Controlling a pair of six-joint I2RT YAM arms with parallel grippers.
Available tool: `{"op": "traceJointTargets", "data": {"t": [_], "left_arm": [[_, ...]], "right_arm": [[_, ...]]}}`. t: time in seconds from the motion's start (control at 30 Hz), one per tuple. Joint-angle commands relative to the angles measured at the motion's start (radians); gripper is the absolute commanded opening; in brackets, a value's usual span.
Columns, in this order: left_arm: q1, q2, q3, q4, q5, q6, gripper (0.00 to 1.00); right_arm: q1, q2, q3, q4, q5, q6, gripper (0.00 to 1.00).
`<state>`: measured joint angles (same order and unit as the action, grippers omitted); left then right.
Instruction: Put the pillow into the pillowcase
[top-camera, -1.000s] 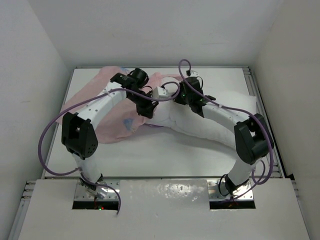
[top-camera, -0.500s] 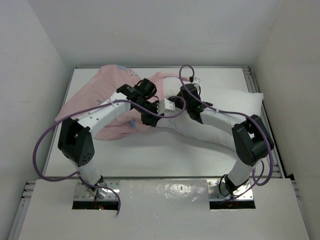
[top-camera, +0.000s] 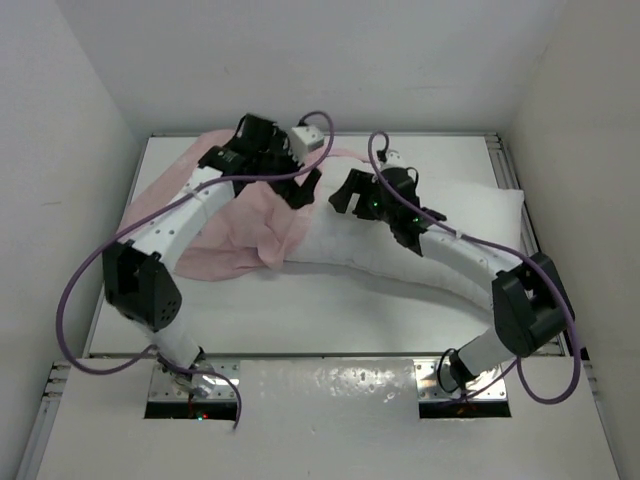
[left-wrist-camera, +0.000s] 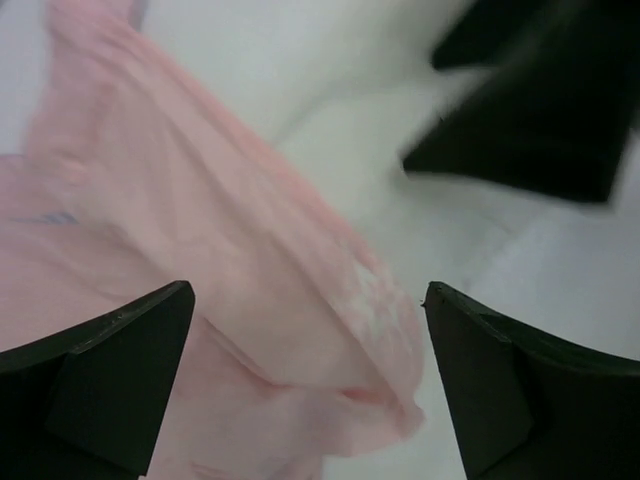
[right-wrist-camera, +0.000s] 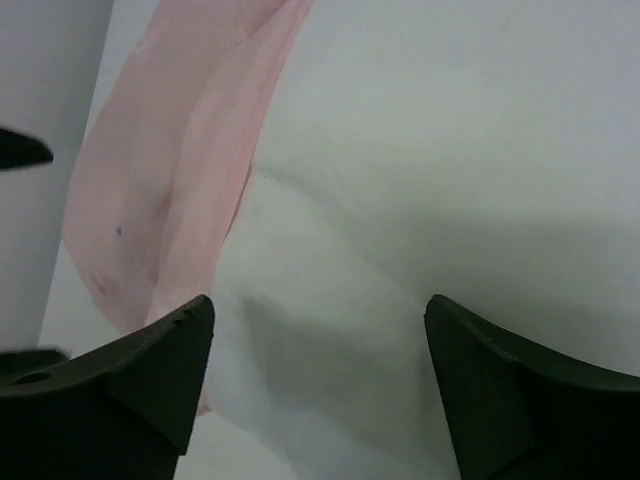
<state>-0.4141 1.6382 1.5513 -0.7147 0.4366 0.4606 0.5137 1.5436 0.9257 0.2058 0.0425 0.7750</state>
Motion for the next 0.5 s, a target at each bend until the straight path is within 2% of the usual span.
{"op": "traceJointTargets", "data": {"t": [0.0, 0.07, 0.13, 0.2, 0.23, 0.27, 0.3, 0.33, 0.37, 0.43, 0.47], "left_arm": [[-0.060, 0.162, 0.156, 0.127, -0.229, -0.187, 1.00], [-0.064, 0.253, 0.259, 0.113, -0.258, -0.239, 1.00], [-0.066, 0.290, 0.298, 0.141, -0.286, -0.260, 0.99], [-0.071, 0.327, 0.305, 0.167, -0.329, -0.269, 0.96], [-0.077, 0.340, 0.314, 0.188, -0.361, -0.264, 0.94], [-0.077, 0.374, 0.322, 0.193, -0.375, -0.261, 0.86], [-0.078, 0.393, 0.335, 0.190, -0.389, -0.261, 0.80], [-0.080, 0.414, 0.381, 0.163, -0.395, -0.260, 0.75], [-0.080, 0.454, 0.404, 0.138, -0.386, -0.260, 0.68], [-0.086, 0.479, 0.444, 0.088, -0.359, -0.257, 0.61], [-0.088, 0.483, 0.441, 0.081, -0.355, -0.252, 0.53]], "right_arm": [[-0.050, -0.049, 0.105, -0.201, -0.092, -0.126, 0.87], [-0.104, -0.076, 0.127, -0.274, -0.086, -0.132, 0.90], [-0.174, -0.086, 0.160, -0.287, -0.085, -0.137, 0.88], [-0.222, -0.074, 0.211, -0.272, -0.119, -0.173, 0.50], [-0.260, -0.029, 0.238, -0.267, -0.185, -0.193, 0.32], [-0.292, 0.004, 0.322, -0.279, -0.219, -0.248, 0.32], [-0.300, 0.048, 0.379, -0.295, -0.252, -0.288, 0.39], [-0.307, 0.093, 0.428, -0.321, -0.274, -0.325, 0.52], [-0.313, 0.193, 0.488, -0.391, -0.283, -0.388, 0.81], [-0.334, 0.297, 0.655, -0.469, -0.318, -0.434, 0.96], [-0.342, 0.400, 0.715, -0.558, -0.348, -0.489, 0.99]]}}
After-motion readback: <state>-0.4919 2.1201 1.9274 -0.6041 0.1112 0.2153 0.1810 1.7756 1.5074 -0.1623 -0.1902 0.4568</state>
